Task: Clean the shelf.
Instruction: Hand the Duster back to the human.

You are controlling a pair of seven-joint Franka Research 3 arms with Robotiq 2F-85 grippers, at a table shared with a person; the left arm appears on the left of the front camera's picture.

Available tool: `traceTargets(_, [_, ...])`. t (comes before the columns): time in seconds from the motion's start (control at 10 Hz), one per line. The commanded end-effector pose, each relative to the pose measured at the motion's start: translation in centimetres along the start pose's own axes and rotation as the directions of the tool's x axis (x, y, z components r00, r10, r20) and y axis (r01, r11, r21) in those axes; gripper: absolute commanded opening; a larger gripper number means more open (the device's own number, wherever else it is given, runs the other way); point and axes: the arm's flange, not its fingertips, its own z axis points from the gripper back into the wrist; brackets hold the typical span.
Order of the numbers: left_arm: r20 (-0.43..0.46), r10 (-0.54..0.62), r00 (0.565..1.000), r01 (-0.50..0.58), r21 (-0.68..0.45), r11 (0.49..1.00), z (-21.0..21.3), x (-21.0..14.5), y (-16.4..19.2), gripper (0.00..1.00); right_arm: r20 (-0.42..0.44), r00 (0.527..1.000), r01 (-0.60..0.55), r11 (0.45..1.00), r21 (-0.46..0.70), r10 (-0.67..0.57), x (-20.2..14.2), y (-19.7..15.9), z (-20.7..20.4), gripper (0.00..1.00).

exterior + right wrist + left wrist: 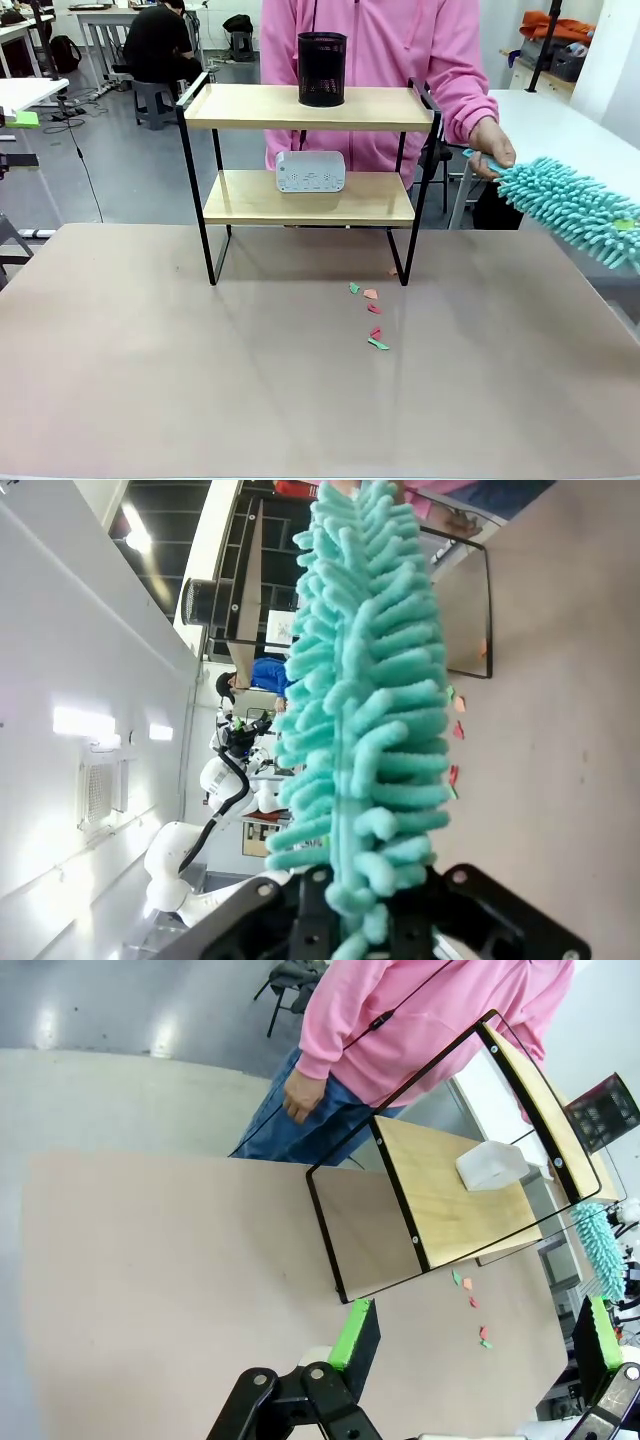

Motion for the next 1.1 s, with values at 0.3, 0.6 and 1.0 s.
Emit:
traceTargets(0.3, [-0.003,-0.022,1.0,0.022,-0.009,1.0,0.0,-0.4,0.0,1.0,0.013,1.0,0.011,1.0,0.016,-0.011,0.2,0.7,-0.5,0.72])
traceTargets(0.6, [-0.003,-0.022,1.0,0.022,-0.009,1.0,0.0,-0.4,0.0,1.0,0.018,1.0,-0.009,0.999,0.034,0.008,0.1,1.2,-0.5,0.75])
traceTargets(1.0, [-0.003,-0.022,1.0,0.022,-0.009,1.0,0.0,-0.4,0.0,1.0,-0.038,0.998,-0.049,0.993,0.104,0.053,-1.2,3.6,0.0,1.0])
